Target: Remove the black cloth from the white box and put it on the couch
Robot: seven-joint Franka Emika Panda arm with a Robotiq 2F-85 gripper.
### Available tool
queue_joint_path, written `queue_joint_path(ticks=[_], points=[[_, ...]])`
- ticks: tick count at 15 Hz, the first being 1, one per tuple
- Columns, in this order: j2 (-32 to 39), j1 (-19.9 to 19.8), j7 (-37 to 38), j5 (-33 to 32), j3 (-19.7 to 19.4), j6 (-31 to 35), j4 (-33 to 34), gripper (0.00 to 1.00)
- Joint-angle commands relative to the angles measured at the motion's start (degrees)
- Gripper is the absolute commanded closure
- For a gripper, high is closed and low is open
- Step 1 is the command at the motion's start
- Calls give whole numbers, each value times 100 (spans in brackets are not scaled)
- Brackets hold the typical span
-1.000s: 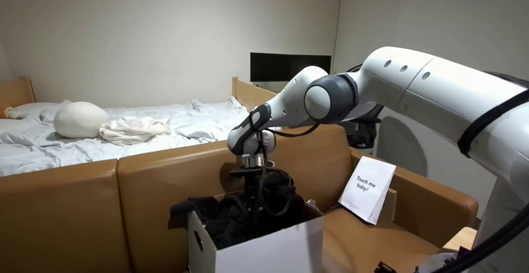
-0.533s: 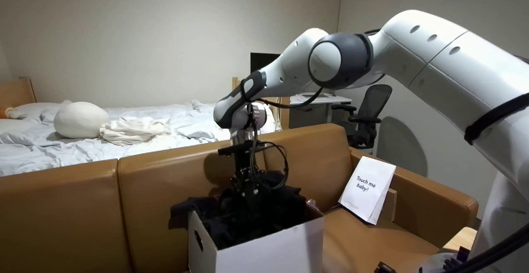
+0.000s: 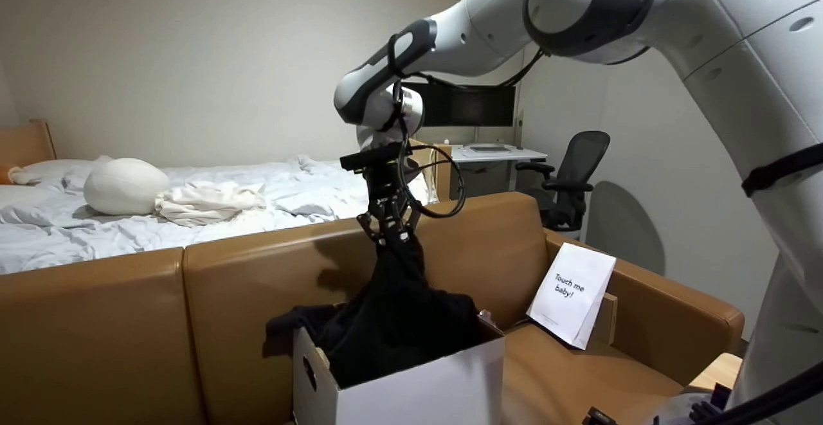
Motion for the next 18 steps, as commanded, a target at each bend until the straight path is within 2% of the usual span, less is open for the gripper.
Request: queue_joint_path(ticks=[1, 6, 10, 11, 13, 16, 17, 18], points=[[-1400, 6, -58, -72, -74, 563, -1344, 95], [-2848, -81, 153, -154, -140, 2190, -2700, 95], [-4028, -208, 419, -516, -142, 3299, -3910, 95], [-3177, -260, 130, -333, -41, 2865, -3088, 81], [-3642, -324, 213, -428, -24, 3118, -3569, 81], [-3850, -344, 216, -434, -12, 3164, -3778, 81], [-3847, -344, 216, -434, -11, 3167, -3780, 95], [-4075, -344, 351, -698, 27, 3243, -3832, 95]])
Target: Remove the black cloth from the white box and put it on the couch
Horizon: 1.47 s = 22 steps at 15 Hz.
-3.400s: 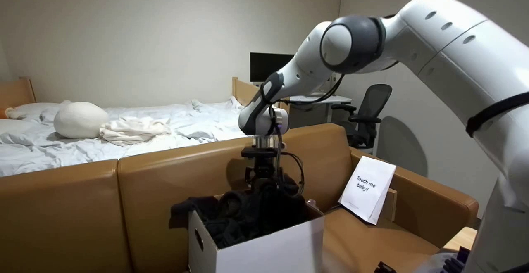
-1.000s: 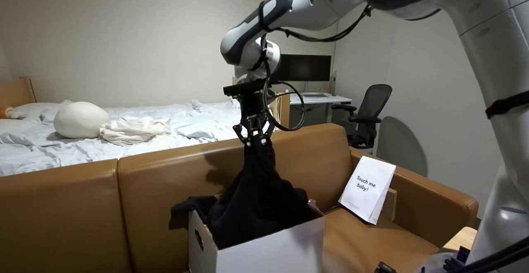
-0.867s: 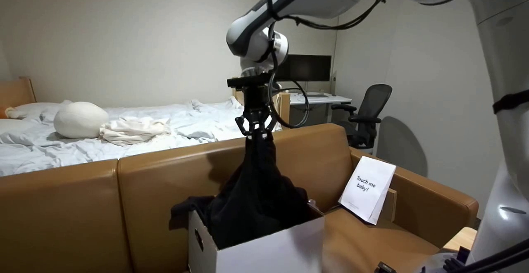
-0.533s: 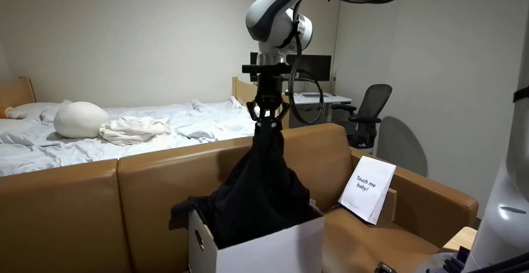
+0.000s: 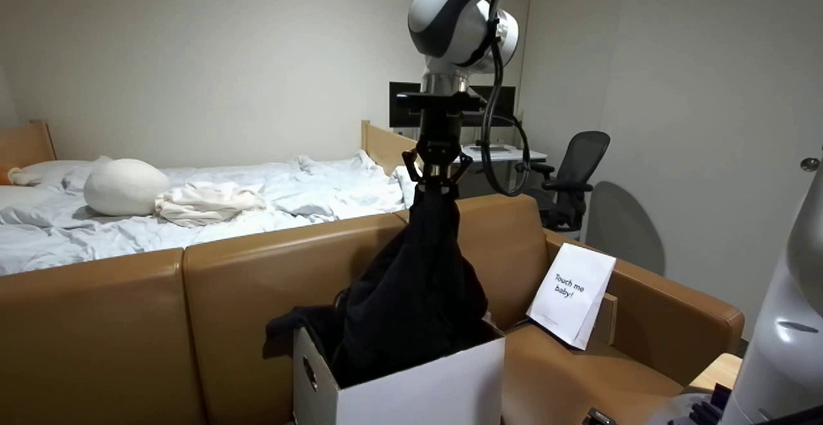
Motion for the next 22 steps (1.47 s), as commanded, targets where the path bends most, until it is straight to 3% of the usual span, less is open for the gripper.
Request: queue_joint_path(ticks=[1, 6, 10, 12, 15, 18, 20, 21, 22], points=[[-573, -242, 280, -586, 227, 98, -61, 95], [-1574, -585, 499, -1410, 320, 32, 201, 95], [-2364, -1092, 537, -1451, 249, 21, 710, 95], [-2559, -1335, -22, -1661, 112, -369, 1182, 95], [-2552, -1613, -1425, -1857, -353, -1535, 1860, 95], [-2372, -1890, -1986, -2021, -490, -1469, 1924, 95], [-2197, -1995, -1847, -1983, -379, -1279, 1825, 95], [-2144, -1994, -1720, -1971, -303, -1132, 1698, 56], [-2124, -1931, -1573, -1880, -208, -915, 1469, 54]])
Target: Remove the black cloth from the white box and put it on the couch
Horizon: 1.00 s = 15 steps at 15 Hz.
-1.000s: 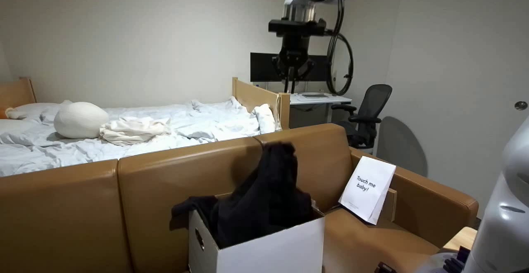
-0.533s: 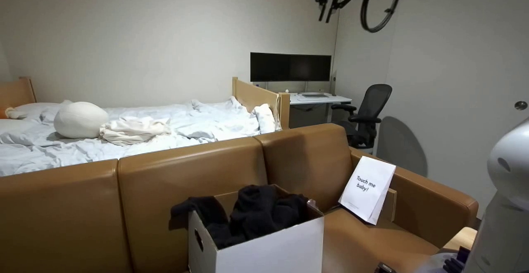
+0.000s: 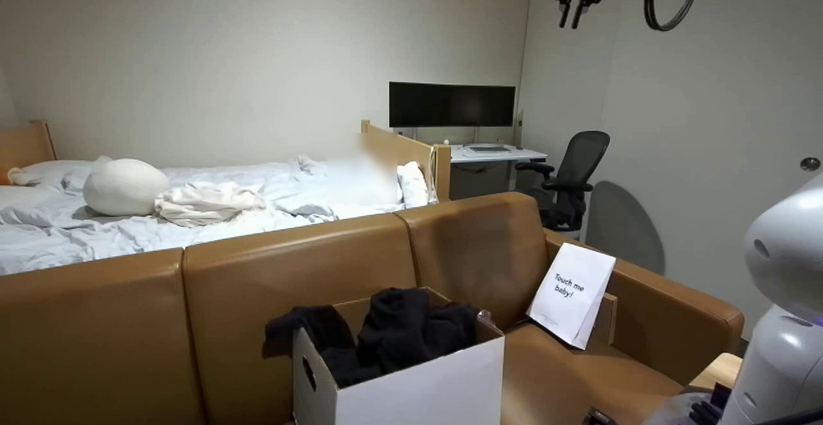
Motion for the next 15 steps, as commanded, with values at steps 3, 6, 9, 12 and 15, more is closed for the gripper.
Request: queue_joint_path(ticks=[3, 6, 9, 12, 15], points=[[416, 224, 414, 535, 541, 810, -940, 37], [608, 518, 606, 1162, 792, 1364, -1693, 18], [995, 755, 1168, 1410, 1164, 2360, -2354, 1], [847, 778, 1917, 1129, 1342, 3559, -2866, 0], [1177, 909, 1637, 1171, 1319, 3260, -2653, 0]])
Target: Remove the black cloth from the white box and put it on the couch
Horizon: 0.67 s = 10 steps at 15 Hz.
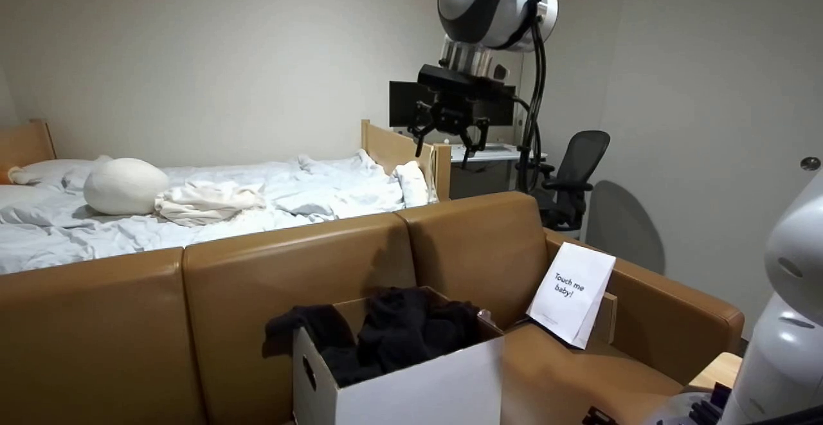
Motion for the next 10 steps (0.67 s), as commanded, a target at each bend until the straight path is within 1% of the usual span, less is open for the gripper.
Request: queue_joint_path(ticks=[1, 2, 3, 4, 5, 7, 10], points=[[3, 58, 10, -18, -76, -16, 21, 0], [2, 57, 9, -17, -82, -18, 31, 0], [297, 57, 52, -77, -47, -34, 272, 0], [989, 69, -77, -34, -74, -238, 768, 0], [1299, 137, -345, 206, -153, -485, 960, 0], [1885, 180, -381, 167, -182, -769, 1267, 0], [3071, 338, -219, -89, -282, -1211, 1881, 0]])
